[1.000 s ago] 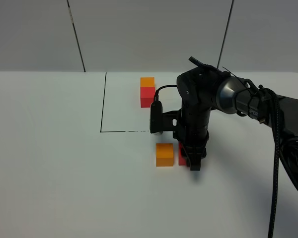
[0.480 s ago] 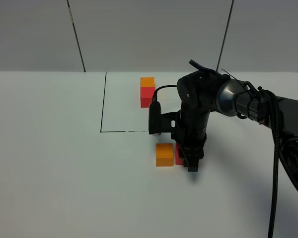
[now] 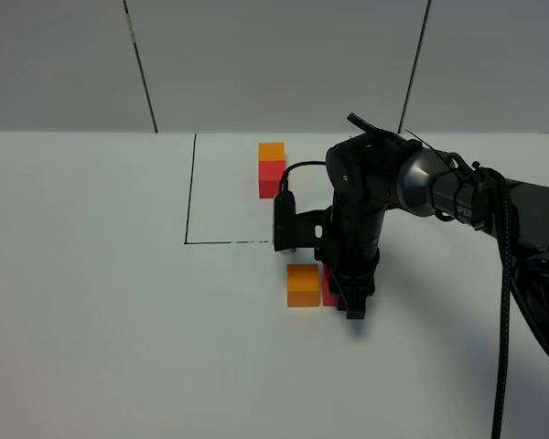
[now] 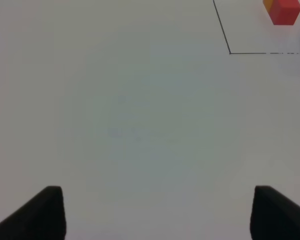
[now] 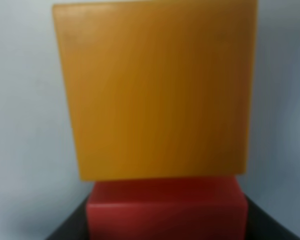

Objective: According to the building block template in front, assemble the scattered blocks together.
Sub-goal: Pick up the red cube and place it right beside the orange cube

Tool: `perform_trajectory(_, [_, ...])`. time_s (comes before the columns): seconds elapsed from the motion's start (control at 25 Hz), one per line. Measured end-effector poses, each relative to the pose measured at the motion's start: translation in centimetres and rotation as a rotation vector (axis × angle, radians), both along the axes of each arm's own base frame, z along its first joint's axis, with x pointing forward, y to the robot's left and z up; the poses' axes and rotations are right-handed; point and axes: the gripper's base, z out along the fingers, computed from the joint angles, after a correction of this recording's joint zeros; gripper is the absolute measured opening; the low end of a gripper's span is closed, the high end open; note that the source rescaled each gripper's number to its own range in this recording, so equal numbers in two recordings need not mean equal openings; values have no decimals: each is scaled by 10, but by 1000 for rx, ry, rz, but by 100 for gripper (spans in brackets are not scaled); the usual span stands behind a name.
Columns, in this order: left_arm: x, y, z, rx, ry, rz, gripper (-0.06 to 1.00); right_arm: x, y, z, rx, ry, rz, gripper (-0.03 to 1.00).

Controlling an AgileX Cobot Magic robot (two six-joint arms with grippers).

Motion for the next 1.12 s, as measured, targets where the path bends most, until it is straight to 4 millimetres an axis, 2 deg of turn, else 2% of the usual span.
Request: perform_trajectory(1.12, [0,0,0,0,0,0,71,-1,4,0,22,-5,17,0])
